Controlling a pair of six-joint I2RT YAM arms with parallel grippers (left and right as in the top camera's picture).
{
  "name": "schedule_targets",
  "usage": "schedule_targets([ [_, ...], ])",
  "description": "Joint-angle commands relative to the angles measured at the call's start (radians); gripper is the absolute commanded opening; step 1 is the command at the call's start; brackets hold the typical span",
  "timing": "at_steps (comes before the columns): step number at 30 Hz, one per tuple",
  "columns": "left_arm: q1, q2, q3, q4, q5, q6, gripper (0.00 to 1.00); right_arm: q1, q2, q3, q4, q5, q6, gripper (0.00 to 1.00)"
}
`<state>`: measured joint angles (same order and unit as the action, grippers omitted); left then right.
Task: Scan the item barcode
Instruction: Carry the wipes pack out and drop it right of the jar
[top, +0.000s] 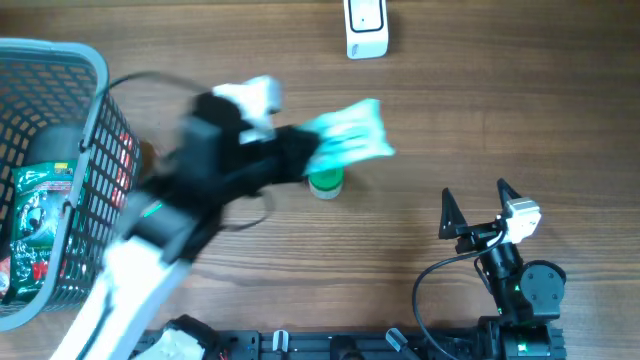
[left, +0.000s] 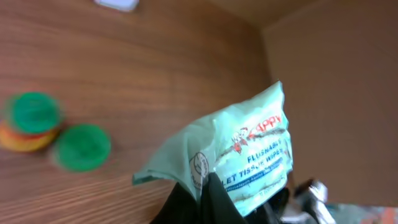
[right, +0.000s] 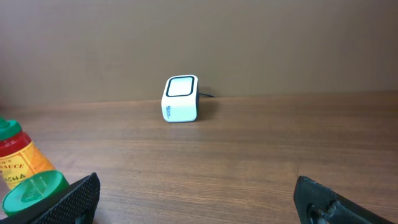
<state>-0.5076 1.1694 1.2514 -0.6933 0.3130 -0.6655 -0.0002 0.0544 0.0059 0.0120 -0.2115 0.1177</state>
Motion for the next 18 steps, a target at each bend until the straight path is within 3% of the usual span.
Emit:
schedule_targets([
  [1,-0.136,0.240,0.003,0.108,-0.159,-0.167,0.04,0.003,-0.003,-0.001,0.003,0.006,-0.013,1.00],
  [5,-0.210,0.466,0.003,0.253,-0.192,-0.314,0.04,0.003,-0.003,-0.001,0.003,0.006,-0.012,1.00],
  [6,-0.225,0.531,0.003,0.257,-0.243,-0.405,0.04,0.005,-0.003,-0.001,0.003,0.006,-0.013,1.00],
  [10,-0.247,0.632,0.003,0.245,-0.318,-0.559,0.04,0.019,-0.003,-0.001,0.003,0.006,-0.013,1.00],
  [16,-0.285,0.658,0.003,0.191,-0.417,-0.626,0.05,0.023,-0.003,-0.001,0.003,0.006,-0.013,1.00],
  [18,-0.295,0.658,0.003,0.185,-0.415,-0.626,0.13,0.023,-0.003,-0.001,0.003,0.006,-0.012,1.00],
])
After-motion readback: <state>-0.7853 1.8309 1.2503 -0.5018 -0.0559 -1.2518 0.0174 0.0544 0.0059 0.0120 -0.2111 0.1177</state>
